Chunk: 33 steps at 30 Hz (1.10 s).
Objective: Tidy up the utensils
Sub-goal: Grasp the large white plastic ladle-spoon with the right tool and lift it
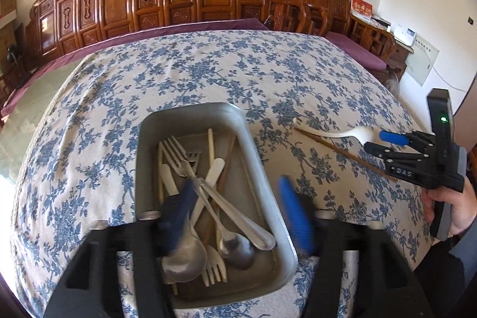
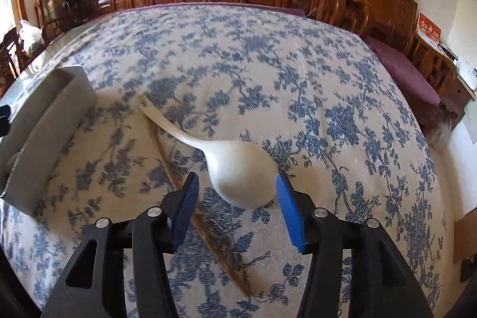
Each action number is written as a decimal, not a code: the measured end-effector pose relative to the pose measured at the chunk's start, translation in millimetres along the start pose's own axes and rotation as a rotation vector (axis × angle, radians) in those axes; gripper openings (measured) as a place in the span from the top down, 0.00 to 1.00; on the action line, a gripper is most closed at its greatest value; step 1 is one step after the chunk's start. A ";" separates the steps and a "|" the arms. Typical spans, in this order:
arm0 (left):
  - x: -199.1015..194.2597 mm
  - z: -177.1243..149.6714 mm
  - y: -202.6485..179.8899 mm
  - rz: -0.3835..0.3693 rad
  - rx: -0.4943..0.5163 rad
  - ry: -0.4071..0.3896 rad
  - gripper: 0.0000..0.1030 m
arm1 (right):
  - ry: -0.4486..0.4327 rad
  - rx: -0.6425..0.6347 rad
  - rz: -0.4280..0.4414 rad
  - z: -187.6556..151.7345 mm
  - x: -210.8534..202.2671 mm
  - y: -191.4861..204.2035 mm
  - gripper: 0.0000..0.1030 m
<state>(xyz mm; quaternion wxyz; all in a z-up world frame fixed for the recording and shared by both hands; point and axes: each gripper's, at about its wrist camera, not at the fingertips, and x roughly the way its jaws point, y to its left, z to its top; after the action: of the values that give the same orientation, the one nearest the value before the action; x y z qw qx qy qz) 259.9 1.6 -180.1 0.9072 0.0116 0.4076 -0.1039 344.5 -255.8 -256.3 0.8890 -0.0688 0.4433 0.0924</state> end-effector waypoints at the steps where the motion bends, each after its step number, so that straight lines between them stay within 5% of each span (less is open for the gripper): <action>1: -1.1 -0.2 -2.8 -0.005 0.007 -0.006 0.33 | 0.002 0.000 -0.005 0.1 1.1 -0.1 0.46; 14: 4.4 -6.0 -22.8 -0.014 0.045 0.009 0.31 | 0.016 -0.087 -0.100 4.6 12.7 11.6 0.46; 20: 4.5 -7.9 -29.3 -0.023 0.049 0.015 0.31 | 0.003 -0.094 -0.146 2.5 5.7 5.9 0.62; 27: 0.7 -11.8 -38.6 -0.022 0.066 0.012 0.31 | 0.009 -0.042 -0.162 6.8 -4.9 -11.7 0.95; 33: -5.4 -12.4 -46.0 -0.024 0.067 0.016 0.31 | 0.037 -0.005 -0.095 2.1 -18.7 -21.3 0.97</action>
<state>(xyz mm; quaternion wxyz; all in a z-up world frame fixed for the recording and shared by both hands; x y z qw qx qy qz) 238.1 -41.1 -181.5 0.9016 0.0380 0.4113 -0.1282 339.9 -278.1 -239.2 0.8838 -0.0934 0.4558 0.0501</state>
